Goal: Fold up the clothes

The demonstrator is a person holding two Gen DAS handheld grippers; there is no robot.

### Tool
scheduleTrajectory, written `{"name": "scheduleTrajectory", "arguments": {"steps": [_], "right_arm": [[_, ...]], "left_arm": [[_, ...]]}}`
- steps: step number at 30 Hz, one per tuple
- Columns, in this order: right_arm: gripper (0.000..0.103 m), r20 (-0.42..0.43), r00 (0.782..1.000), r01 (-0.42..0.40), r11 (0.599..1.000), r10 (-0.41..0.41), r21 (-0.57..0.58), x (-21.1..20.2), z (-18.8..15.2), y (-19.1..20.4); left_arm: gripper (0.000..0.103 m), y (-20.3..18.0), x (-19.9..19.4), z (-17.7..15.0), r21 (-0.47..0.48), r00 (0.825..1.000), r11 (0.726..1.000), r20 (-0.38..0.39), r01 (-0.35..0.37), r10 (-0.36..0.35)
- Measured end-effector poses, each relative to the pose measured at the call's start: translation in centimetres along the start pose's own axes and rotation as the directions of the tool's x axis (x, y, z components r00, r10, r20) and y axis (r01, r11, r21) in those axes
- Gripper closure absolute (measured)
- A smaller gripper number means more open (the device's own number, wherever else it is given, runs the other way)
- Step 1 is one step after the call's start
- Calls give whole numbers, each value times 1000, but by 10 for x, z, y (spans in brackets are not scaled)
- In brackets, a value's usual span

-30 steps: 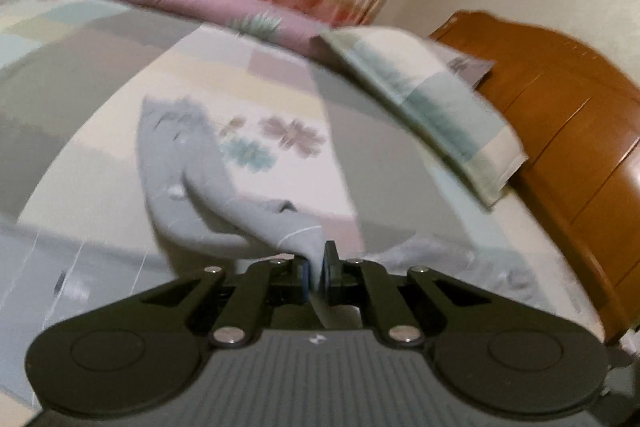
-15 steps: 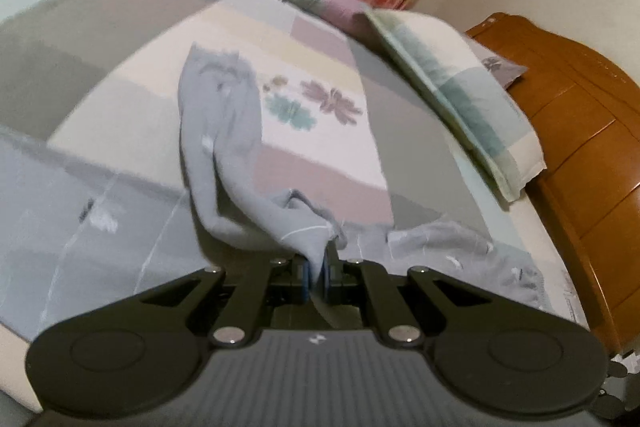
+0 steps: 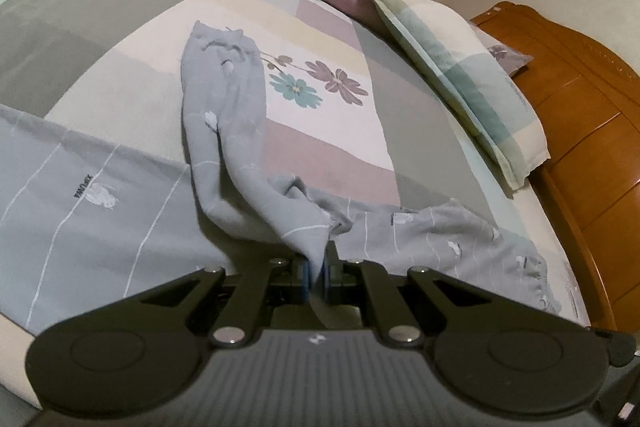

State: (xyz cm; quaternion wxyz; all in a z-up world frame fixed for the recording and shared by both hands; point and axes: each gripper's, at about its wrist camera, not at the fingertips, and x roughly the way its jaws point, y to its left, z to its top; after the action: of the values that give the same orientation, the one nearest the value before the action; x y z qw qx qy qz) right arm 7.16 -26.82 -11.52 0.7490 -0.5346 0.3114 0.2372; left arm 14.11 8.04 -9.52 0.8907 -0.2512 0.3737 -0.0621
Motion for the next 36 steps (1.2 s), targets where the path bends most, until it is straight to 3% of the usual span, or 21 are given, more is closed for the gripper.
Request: {"name": "scheduleTrajectory", "arguments": {"steps": [1,3,5,14,18,25,29,32,33,36], "right_arm": [[73,-2,1000,-2,999,2,-33,2,-1,2],[91,-4,1000,-11,997,11,-75,5,-1,6],[97,-5,1000,-19,994,19,-106,7,0,10],[102,2,997,-75,996,75,-44,-5,-9,-3],[102,-4,996,-92,996,92,-21,0,-13,0],[101,45,992,-122,982,117,141,-21,-13,-29],[94,103,989,-133,945,107,299,-30,-14,-53],[91,171,978,-184,884,121,430,-22,-6,-63],[91,190,973,-203,863,128,463,-17,-1,-63],[91,237,960,-259,794,149,550,6,18,-60]], "left_arm": [[98,0,0,0,1,1000,1000,-1,1,-1],[98,-1,0,0,6,1000,1000,-4,0,0],[98,-1,-1,0,10,1000,1000,-8,-5,5],[98,-4,-2,-2,56,999,998,-33,-32,34],[98,1,6,-7,53,995,998,-90,-43,48],[92,0,-12,-6,122,983,991,-172,-51,71],[92,-11,-39,4,194,985,980,-161,-31,63],[90,-28,-50,14,251,991,968,-132,1,33],[85,-35,-49,16,265,992,964,-125,24,9],[80,-59,-31,19,286,988,952,-140,104,-66]]}}
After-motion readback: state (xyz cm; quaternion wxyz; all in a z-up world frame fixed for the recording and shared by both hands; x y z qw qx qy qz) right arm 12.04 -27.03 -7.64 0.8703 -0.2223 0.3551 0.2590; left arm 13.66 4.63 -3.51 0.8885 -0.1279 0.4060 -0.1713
